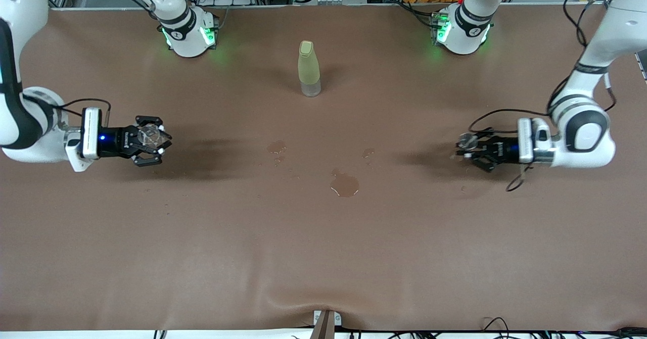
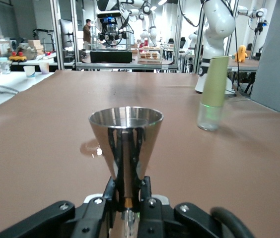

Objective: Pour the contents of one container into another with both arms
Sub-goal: 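Move the beaker and jigger apart back toward their start spots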

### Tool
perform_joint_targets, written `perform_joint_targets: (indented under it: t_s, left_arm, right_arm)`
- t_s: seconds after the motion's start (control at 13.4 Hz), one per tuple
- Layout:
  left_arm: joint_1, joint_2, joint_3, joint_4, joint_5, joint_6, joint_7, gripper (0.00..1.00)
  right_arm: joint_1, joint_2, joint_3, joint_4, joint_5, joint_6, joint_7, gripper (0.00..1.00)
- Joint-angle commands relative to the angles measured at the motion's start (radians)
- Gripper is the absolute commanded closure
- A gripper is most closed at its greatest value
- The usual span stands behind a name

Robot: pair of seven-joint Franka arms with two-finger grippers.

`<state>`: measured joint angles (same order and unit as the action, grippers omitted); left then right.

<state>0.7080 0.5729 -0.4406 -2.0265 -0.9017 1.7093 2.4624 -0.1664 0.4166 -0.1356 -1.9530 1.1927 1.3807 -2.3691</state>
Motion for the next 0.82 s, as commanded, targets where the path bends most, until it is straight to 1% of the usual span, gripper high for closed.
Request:
perform_joint_targets:
  t_s: [0.0, 0.15, 0.37, 0.52, 0.74]
  left_arm:
    - [0.12, 0.041, -0.015, 0.003, 0.094, -0.048, -0.006, 1.0]
    - [0.156, 0.07, -0.007, 0.018, 0.115, -0.048, 0.006, 1.0]
    - [0.182, 0.152, 0.011, 0.055, 0.153, -0.048, 0.012, 1.0]
    - [0.183, 0.171, 0.017, 0.062, 0.155, -0.048, 0.02, 1.0]
    - [0.182, 0.199, 0.037, 0.084, 0.156, -0.048, 0.026, 1.0]
  right_arm:
    - [-0.048, 0.096, 0.022, 0.077, -0.034, -0.037, -0.099, 1.0]
    - [-0.07, 0.158, 0.022, 0.092, -0.045, -0.037, -0.174, 1.0]
    - [-0.085, 0.266, 0.022, 0.126, -0.045, -0.037, -0.281, 1.0]
    - [-0.087, 0.316, 0.022, 0.135, -0.045, -0.035, -0.34, 1.0]
    - [-0.078, 0.402, 0.022, 0.184, -0.036, -0.029, -0.407, 1.0]
